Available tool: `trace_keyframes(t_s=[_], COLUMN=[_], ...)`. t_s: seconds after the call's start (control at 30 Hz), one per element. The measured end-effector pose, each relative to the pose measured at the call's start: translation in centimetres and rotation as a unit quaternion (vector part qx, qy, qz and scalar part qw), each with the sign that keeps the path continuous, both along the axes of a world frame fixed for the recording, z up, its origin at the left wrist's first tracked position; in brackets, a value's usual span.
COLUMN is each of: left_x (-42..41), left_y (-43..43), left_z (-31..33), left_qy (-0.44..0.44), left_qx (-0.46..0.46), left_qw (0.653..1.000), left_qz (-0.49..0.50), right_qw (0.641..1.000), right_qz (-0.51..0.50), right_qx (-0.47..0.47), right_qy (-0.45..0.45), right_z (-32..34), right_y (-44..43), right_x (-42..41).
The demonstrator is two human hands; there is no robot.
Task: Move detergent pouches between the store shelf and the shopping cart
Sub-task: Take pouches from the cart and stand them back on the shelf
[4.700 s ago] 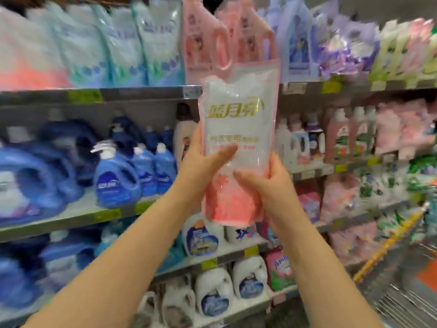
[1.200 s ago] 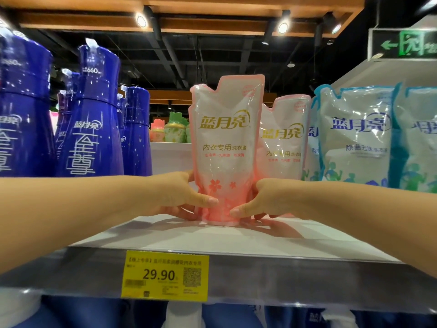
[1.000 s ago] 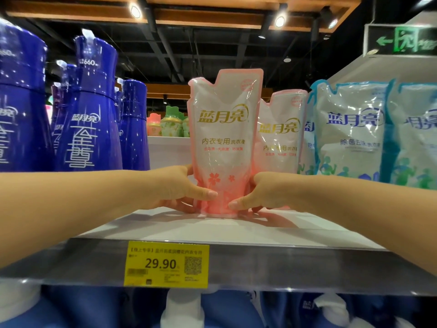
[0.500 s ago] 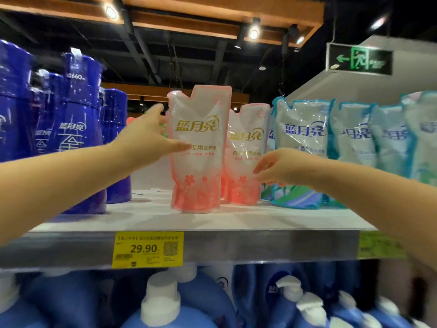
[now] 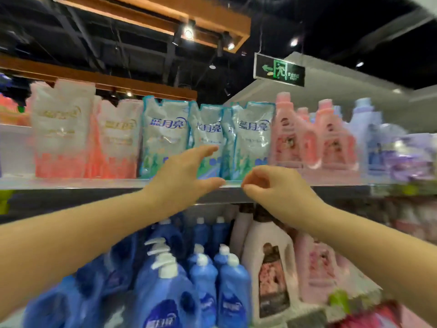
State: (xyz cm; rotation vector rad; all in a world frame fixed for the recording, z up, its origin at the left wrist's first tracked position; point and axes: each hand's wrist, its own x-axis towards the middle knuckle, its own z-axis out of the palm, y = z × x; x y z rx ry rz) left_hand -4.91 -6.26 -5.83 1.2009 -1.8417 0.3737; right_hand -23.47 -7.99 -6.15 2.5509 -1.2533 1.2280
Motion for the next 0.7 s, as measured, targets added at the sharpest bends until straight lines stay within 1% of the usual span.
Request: trace_keyframes(t_s=[0.1, 0.2, 0.27, 0.37, 0.5, 0.63, 0.7], left_x=[-9.8, -19.6, -26.0, -35.6, -47.9, -59.2, -64.5], left_y=[0.1, -0.4, -1.0, -2.4, -5.0, -8.4, -9.9], left_z=[-1.8, -3.5, -4.9, -8.0, -13.0, -19.4, -22.4], left_qy=[-0.04, -0.052, -0.075, -0.131, -0.167, -0.191, -0.201], left_qx=[0.005, 0.011, 0.033, 0.072, 0.095, 0.119, 0.149], left_qw=[0.996, 0.987, 0.976, 0.952, 0.92, 0.873, 0.845], left_qz=[-0.078, -0.155, -0.203, -0.266, -0.342, -0.432, -0.473], right_qw=[0.999, 0.993, 0.984, 0.963, 0.924, 0.868, 0.828], right_qz=[-0.038, -0.085, -0.113, -0.191, -0.3, -0.39, -0.44], right_qx=[0.012, 0.032, 0.061, 0.086, 0.122, 0.154, 0.178], right_qy=[-0.024, -0.073, -0.124, -0.17, -0.204, -0.267, -0.299], right_z=[-1.8, -3.9, -5.9, -10.2, -16.8, -22.5, -25.2], right_y=[2.3, 3.8, 4.2, 3.9, 3.4, 2.9, 2.5], right_x=[-9.4, -18.4, -23.9, -31.9, -42.1, -51.1, -55.2])
